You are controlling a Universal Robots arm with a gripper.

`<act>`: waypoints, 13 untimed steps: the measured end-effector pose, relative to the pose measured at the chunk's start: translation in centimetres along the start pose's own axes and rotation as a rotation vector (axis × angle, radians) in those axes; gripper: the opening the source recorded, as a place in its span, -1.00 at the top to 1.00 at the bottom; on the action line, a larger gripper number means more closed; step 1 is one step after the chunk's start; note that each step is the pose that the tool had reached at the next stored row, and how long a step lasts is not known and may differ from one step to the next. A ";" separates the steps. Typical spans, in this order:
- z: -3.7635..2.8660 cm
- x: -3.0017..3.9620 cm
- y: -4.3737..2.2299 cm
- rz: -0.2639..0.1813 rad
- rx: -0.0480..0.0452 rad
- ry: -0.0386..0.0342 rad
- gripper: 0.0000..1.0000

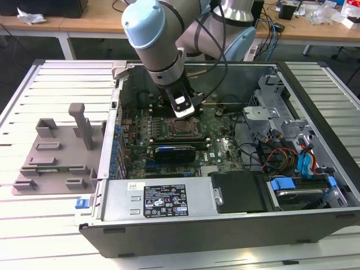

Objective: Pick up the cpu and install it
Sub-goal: 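Install the first cpu locking lever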

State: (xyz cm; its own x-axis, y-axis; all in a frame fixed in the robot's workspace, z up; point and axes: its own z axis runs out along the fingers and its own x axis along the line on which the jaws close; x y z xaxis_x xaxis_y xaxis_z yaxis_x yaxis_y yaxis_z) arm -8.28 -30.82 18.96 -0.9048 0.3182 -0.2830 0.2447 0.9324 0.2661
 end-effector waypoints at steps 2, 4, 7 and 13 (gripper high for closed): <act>-0.29 -0.09 0.10 0.002 -0.0052 0.0003 0.79; -0.96 -0.30 0.28 0.001 -0.0038 0.0004 0.79; -2.45 -0.75 0.71 0.000 0.0063 -0.0028 0.79; -2.61 -0.95 0.74 0.008 0.1013 0.0170 0.79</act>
State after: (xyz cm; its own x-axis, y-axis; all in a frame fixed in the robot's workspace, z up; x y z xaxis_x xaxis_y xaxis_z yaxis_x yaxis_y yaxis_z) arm -8.15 -30.88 21.83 -0.9082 0.3238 -0.2653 0.2853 0.9426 0.1735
